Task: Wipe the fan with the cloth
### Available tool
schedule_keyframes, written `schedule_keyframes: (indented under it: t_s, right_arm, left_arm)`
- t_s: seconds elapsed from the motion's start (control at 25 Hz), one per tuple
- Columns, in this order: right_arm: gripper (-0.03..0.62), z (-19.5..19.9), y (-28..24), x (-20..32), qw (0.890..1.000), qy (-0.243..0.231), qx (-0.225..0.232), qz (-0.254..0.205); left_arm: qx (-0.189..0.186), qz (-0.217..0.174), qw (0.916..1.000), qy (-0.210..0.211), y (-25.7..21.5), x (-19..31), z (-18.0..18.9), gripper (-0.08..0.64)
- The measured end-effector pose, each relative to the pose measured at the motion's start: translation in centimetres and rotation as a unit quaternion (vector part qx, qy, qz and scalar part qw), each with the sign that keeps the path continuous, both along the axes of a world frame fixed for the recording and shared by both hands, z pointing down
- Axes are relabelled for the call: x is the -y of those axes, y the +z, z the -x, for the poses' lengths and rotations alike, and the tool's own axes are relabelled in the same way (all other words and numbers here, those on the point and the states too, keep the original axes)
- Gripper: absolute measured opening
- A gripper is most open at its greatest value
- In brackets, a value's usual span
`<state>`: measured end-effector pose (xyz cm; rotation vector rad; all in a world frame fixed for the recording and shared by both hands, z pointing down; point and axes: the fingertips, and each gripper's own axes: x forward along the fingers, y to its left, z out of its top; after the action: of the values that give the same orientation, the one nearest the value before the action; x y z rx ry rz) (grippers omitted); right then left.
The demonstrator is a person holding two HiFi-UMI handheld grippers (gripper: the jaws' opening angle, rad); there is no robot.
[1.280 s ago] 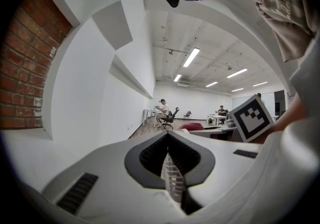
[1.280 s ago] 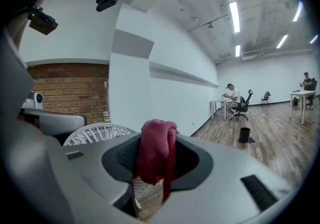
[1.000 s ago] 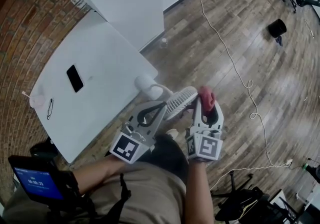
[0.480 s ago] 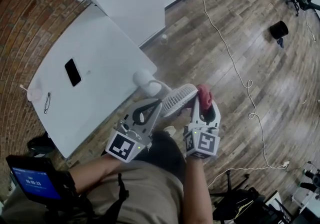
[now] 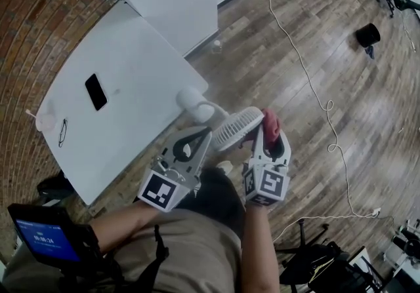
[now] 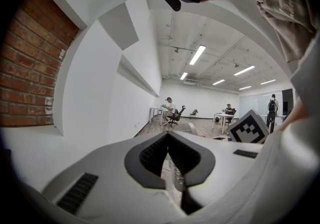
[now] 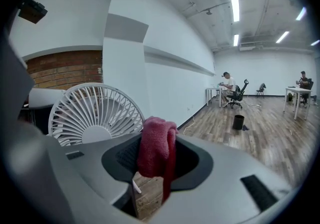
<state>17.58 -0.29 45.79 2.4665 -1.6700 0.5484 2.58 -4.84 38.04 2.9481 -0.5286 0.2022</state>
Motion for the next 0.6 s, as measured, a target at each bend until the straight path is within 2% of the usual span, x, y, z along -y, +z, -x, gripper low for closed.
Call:
schedule_keyframes:
  t_s: [0.6]
  right_arm:
    - [0.169, 1.6, 2.2, -1.5, 0.999, 0.015, -0.014, 0.031]
  left_arm:
    - [0.006, 0.015, 0.9997, 0.017, 0.4, -0.6, 1.7, 0.002]
